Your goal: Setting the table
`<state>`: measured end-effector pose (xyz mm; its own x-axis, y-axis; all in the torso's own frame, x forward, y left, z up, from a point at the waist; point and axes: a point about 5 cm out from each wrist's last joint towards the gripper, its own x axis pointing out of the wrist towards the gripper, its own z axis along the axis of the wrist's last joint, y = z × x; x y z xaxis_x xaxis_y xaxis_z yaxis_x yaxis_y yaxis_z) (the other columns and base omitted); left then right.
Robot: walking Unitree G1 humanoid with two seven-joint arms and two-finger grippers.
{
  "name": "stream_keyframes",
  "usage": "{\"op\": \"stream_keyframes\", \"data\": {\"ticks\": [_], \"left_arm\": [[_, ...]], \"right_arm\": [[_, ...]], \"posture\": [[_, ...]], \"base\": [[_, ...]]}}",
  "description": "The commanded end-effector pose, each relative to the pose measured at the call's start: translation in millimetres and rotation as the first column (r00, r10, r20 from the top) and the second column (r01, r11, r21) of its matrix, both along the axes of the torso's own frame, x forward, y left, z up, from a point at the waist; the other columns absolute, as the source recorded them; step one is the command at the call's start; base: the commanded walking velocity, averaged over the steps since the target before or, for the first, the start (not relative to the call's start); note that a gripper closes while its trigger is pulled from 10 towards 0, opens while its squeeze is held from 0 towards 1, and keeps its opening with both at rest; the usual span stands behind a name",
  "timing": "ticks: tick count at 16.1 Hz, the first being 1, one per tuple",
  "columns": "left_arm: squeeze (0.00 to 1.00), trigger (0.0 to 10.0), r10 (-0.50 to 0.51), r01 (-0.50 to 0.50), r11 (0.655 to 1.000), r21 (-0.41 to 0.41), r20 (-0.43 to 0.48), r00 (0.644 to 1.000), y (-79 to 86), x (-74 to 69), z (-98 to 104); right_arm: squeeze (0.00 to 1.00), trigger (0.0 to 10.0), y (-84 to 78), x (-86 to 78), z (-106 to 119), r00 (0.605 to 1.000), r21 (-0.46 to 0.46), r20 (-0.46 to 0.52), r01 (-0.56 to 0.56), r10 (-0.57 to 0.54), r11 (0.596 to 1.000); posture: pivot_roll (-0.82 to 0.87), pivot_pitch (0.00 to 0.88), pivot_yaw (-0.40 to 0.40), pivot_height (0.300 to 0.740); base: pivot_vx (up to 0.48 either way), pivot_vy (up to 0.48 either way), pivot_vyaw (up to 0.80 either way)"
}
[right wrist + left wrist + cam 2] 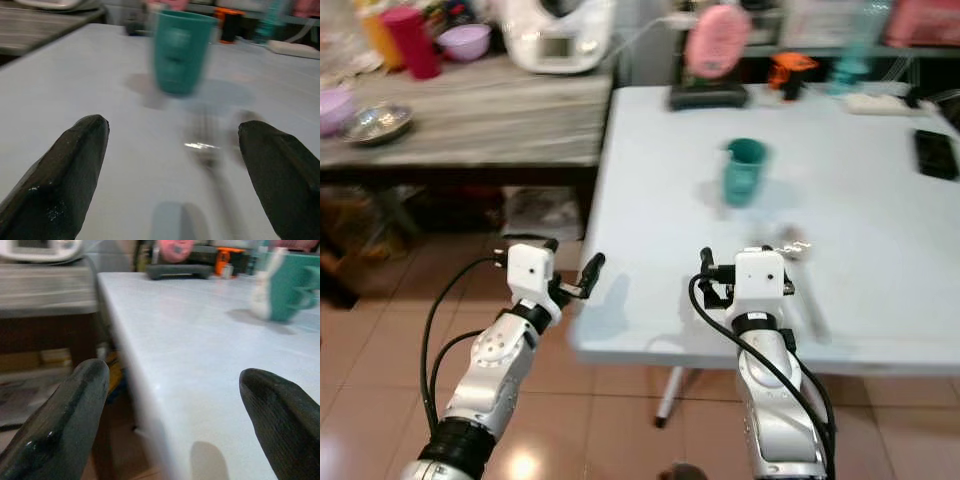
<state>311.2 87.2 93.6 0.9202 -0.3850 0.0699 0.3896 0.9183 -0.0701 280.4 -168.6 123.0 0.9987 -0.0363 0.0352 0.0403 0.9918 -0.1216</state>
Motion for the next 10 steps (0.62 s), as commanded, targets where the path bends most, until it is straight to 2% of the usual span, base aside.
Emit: {"op": "stream_keyframes", "data": {"ticks": [1, 2, 10], "left_arm": [[0.0, 10.0, -0.024, 0.024, 1.0, -0.006, -0.007, 1.0, -7.3, -2.4, -0.4], [0.0, 10.0, -0.024, 0.024, 1.0, -0.004, -0.008, 1.0, -7.1, -2.5, -0.6], [0.0, 10.0, 0.039, -0.039, 0.999, 0.001, -0.008, 0.999, 3.1, -3.4, -0.5]], "right_arm": [[0.0, 10.0, -4.0, -1.8, 1.6, 1.0, -0.002, 0.002, 0.008, -0.008, 1.0], [0.0, 10.0, -3.9, -2.2, 1.1, 1.0, -0.002, 0.001, 0.008, -0.008, 1.0], [0.0, 10.0, -0.2, -4.0, 3.5, 1.0, -0.009, 0.012, -0.006, 0.006, 1.0]], "posture": [[-0.33, 0.077, 0.053, 0.74], [-0.33, 0.077, 0.053, 0.74], [-0.32, 0.098, 0.052, 0.74]], "base": [[0.0, -0.3, 0.0], [0.0, -0.281, 0.0], [0.0, 0.0, 0.0]]}}
